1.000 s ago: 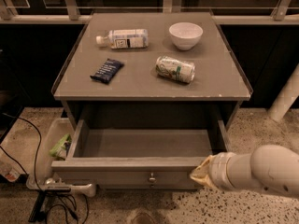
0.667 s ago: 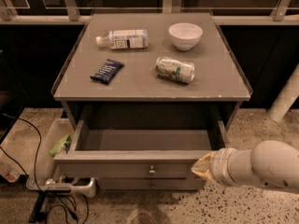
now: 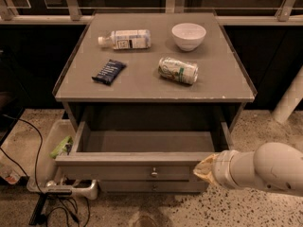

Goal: Close top drawer

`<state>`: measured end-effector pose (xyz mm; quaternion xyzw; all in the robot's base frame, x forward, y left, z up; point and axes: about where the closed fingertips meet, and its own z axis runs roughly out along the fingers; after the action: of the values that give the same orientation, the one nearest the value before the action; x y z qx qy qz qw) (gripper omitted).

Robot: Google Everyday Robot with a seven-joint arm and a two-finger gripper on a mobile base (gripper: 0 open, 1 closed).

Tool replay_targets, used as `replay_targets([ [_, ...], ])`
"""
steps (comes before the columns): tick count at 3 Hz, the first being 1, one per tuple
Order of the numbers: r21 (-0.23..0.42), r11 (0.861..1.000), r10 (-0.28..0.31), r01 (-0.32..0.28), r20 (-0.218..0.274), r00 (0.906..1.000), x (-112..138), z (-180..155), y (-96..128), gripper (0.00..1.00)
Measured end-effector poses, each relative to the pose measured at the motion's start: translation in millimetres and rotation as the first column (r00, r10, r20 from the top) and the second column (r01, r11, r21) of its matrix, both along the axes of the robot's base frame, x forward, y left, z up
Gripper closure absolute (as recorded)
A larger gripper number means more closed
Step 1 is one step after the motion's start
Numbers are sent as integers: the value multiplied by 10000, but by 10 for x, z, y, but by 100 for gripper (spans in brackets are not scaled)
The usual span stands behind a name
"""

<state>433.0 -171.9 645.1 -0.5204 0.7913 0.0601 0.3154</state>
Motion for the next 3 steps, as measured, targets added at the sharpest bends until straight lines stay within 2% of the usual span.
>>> replay_targets([
  [2,138,9999,51,-53,144,9999,81,21,30,15],
  [3,149,9999,56,-59,157,9999,55,22,57,0],
])
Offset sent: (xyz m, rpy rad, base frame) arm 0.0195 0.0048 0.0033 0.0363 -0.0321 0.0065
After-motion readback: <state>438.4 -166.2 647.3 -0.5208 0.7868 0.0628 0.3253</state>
